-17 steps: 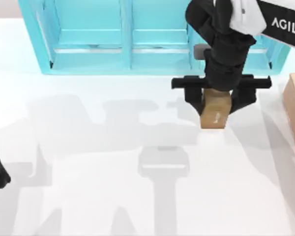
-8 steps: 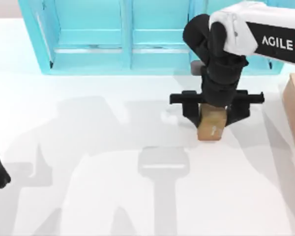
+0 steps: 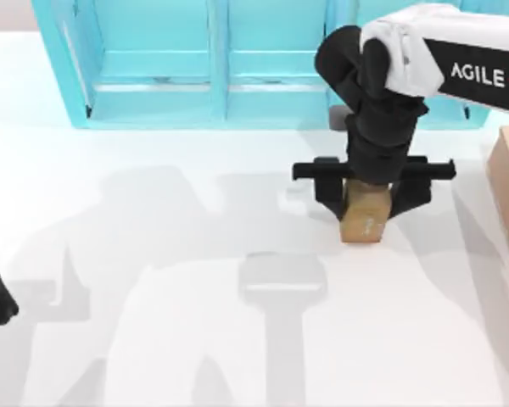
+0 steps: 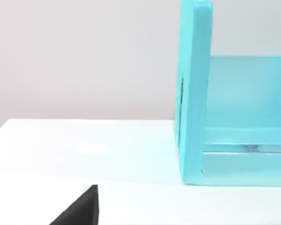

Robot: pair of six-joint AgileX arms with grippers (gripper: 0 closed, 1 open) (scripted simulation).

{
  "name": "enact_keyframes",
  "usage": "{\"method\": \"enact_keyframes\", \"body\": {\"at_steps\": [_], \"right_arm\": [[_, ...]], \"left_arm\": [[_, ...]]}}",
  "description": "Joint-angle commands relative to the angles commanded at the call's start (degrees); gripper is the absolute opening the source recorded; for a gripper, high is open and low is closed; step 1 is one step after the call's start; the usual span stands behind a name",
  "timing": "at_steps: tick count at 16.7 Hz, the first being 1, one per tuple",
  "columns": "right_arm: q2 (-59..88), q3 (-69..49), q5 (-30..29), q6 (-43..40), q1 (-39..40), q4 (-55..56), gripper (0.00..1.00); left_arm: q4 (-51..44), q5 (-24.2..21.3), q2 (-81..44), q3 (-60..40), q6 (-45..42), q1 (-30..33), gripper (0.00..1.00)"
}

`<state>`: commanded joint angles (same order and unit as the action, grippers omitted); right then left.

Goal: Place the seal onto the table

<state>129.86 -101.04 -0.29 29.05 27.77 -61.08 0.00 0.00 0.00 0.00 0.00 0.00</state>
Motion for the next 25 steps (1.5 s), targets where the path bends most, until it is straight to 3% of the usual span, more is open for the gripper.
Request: {"method": "enact_keyframes", "body": {"at_steps": [7,18,25], "right_arm": [[0.0,0.0,0.0,0.0,0.0,0.0,0.98],[0.17,-0.89,0.03,-0.03,-0.08,-0.85,1.0],[2.29,-22.3,-0.04,0.04,0.01,-20.56,1.0]], "left_arm": [[0.0,0.0,0.0,0.0,0.0,0.0,1.0],[0.0,0.0,0.0,0.0,0.0,0.0,1.0],[0.0,0.0,0.0,0.0,0.0,0.0,1.0]]}}
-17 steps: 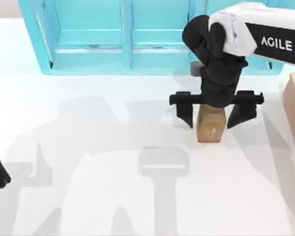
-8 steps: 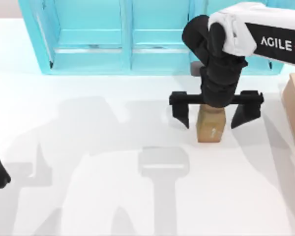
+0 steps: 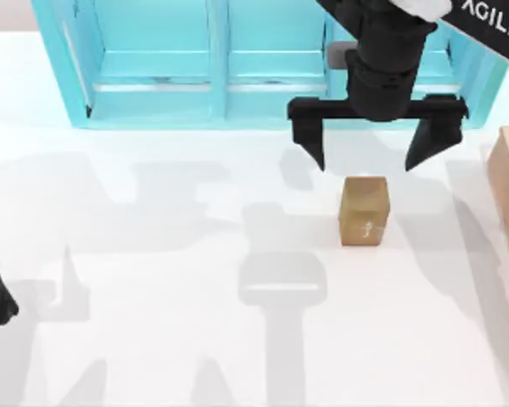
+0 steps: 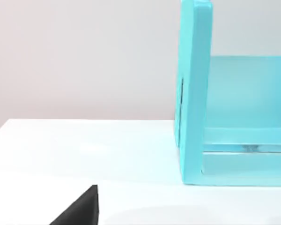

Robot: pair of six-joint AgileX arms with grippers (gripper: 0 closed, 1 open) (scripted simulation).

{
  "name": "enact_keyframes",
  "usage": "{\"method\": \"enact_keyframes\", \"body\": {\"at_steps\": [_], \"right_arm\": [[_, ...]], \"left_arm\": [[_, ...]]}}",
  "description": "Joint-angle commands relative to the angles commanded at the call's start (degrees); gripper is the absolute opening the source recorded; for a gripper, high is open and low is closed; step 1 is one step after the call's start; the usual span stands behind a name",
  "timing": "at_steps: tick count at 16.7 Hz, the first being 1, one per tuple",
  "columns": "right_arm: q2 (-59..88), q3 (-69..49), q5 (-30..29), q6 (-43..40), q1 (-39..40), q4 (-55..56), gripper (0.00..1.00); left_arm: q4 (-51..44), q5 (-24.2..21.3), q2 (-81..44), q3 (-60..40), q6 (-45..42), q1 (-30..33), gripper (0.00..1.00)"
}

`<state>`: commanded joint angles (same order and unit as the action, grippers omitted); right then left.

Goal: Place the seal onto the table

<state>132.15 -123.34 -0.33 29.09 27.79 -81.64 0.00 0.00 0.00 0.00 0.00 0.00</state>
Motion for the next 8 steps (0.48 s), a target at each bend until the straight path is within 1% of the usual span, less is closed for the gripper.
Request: {"method": "enact_keyframes", "body": {"at_steps": [2,4,6,8], "right_arm": [[0.06,-7.66,-0.05,-0.12,-0.12,-7.12,1.0],[0.03,-12.93,-0.04,-0.23,-0.26,-12.33,1.0],[0.06,-15.81,0.0,-0.26,-0.37,-15.16,1.0],[0.08,-16.34,0.02,-0.26,-0.4,-15.68,1.0]], "left_arm": [[0.0,0.0,0.0,0.0,0.0,0.0,1.0],[0.0,0.0,0.0,0.0,0.0,0.0,1.0],[0.0,0.0,0.0,0.0,0.0,0.0,1.0],[0.0,0.0,0.0,0.0,0.0,0.0,1.0]]}}
